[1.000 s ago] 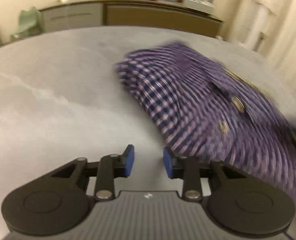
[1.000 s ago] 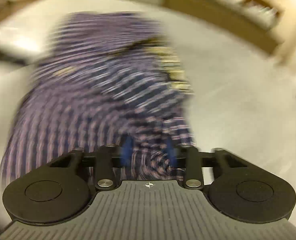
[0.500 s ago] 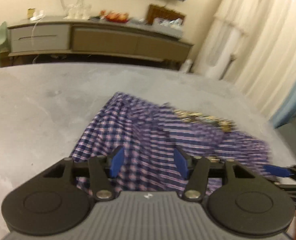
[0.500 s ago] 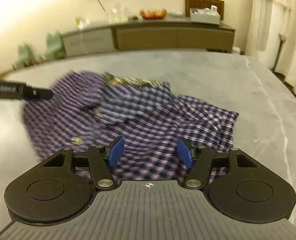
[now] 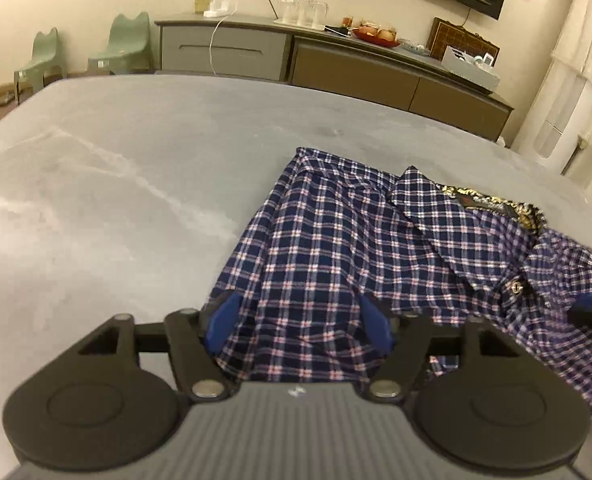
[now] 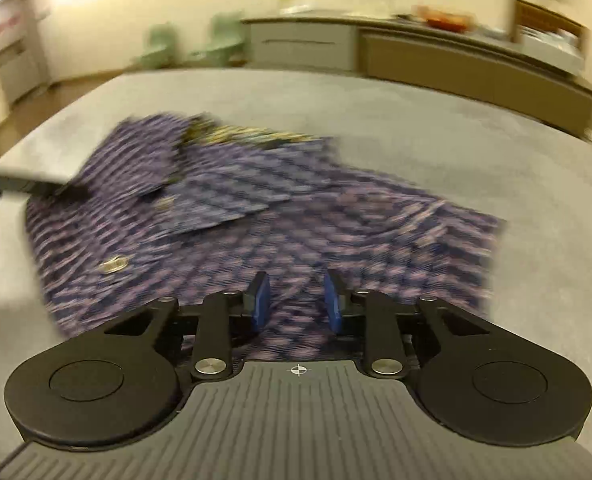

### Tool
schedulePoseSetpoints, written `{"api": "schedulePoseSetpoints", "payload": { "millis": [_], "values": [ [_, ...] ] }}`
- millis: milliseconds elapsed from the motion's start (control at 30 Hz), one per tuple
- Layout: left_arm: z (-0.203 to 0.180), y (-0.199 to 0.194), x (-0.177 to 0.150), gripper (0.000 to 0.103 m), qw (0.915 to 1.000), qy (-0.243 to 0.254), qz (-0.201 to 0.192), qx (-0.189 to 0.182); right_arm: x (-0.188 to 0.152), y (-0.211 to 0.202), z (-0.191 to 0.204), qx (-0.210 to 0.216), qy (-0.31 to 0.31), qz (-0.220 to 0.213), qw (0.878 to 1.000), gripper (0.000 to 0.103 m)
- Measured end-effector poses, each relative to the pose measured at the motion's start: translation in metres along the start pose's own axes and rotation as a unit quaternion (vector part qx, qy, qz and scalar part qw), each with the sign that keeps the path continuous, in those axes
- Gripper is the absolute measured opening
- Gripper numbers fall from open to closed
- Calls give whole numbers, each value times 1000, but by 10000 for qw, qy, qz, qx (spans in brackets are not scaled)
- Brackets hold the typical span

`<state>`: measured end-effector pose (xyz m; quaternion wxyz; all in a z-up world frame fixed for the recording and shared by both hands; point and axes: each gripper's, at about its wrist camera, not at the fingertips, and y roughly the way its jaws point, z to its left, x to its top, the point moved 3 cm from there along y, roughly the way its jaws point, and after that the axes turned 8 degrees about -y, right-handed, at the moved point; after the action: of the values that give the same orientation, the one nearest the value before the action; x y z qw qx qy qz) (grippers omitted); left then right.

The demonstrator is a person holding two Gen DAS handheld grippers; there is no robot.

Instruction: Fold clothes

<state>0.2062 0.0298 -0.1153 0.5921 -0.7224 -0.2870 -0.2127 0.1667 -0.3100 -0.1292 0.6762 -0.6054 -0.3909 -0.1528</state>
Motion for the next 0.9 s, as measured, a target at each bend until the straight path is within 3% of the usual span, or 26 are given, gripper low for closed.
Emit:
{"api": "schedulePoseSetpoints", "payload": {
  "millis": [67,133,200,233,267,300,367,433,533,733,900],
  "values": [
    [-4,3,6,74,10000,14,45,-37,-4,-4,-16,-143,307,13,9994,4],
    [-11,5,11,70,9996,-19,151,-218,-9,-17,-19,-318,555,52,9979,5],
    [-8,-6,11,64,9989,-104,99,-445,-10,-41,-12,-404,620,-113,9972,27],
    [-8,-12,10,66,9982,-135,36,-586,-11,-53,-7,-438,635,-214,9968,36],
    [-8,-17,9,66,9971,-158,-21,-743,-11,-66,-3,-472,650,-315,9963,53],
    [-8,-18,8,66,9964,-169,-5,-832,-14,-73,3,-490,639,-325,9962,61],
    [-8,-13,7,66,9954,-177,100,-937,-25,-80,12,-495,638,-141,9966,61],
    [-7,-8,-1,66,9958,-141,212,-883,-39,-61,13,-513,670,380,9957,60],
    [-7,-2,-8,71,9969,-40,168,-762,-30,-40,6,-634,486,506,9955,69],
    [-22,23,13,77,9989,32,116,-462,-2,11,-24,-731,307,-87,9968,69],
    [-26,4,8,79,9991,-22,9,-432,2,-29,-20,-738,876,-351,9928,70]
  ]
}}
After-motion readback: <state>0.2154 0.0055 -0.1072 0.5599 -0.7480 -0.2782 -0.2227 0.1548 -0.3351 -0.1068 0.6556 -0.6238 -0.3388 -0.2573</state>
